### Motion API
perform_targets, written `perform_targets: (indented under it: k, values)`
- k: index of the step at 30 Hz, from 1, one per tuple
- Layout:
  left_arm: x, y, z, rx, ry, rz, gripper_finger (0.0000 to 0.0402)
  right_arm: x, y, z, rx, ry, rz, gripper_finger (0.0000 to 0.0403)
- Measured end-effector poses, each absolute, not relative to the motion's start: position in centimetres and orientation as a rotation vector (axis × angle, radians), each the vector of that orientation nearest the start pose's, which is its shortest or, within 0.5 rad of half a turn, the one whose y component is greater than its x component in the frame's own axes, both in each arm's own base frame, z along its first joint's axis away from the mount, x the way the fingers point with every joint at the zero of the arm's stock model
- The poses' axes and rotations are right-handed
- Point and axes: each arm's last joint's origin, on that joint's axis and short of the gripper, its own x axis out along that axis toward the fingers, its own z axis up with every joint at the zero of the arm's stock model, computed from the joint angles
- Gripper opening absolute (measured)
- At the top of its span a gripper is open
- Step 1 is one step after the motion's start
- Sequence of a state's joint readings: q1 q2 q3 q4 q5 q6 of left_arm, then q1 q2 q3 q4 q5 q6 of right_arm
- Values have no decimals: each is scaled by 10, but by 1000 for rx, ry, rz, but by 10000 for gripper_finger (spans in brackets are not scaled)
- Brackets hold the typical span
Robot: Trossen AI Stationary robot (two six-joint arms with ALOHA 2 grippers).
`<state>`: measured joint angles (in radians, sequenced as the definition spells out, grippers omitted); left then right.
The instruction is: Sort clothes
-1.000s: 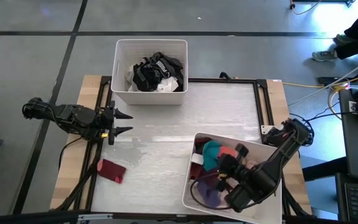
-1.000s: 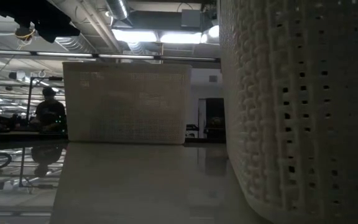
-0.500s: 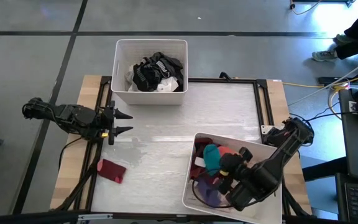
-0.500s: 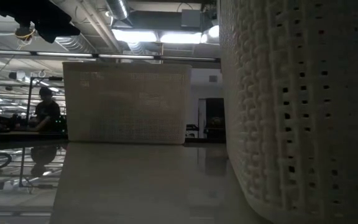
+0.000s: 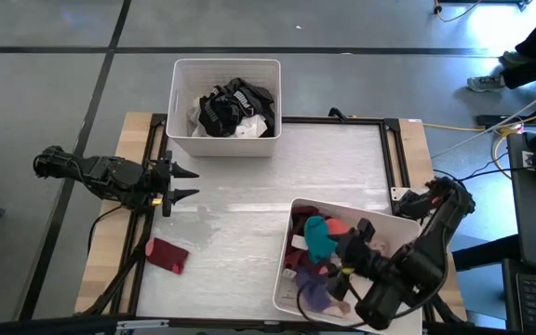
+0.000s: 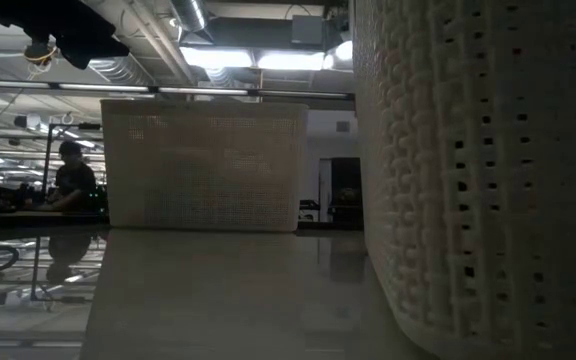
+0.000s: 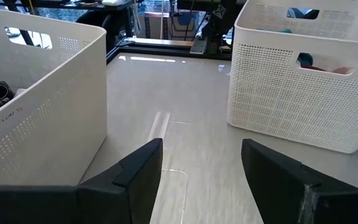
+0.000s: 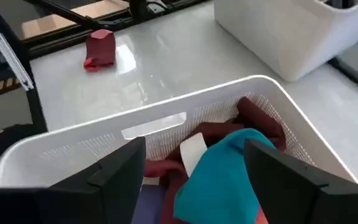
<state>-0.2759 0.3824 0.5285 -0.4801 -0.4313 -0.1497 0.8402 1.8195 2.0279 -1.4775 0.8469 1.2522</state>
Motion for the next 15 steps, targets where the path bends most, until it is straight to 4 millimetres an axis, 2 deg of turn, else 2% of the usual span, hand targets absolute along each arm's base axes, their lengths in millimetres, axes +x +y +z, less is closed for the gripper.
perform_targets:
  k: [7,15]
  values:
    - [108,-18,265,-30,318,179,210,243,243,357,32,498,-556,271]
    - [139,-27,259,60,413,172,210,264,243,313,-143,384,-607,271]
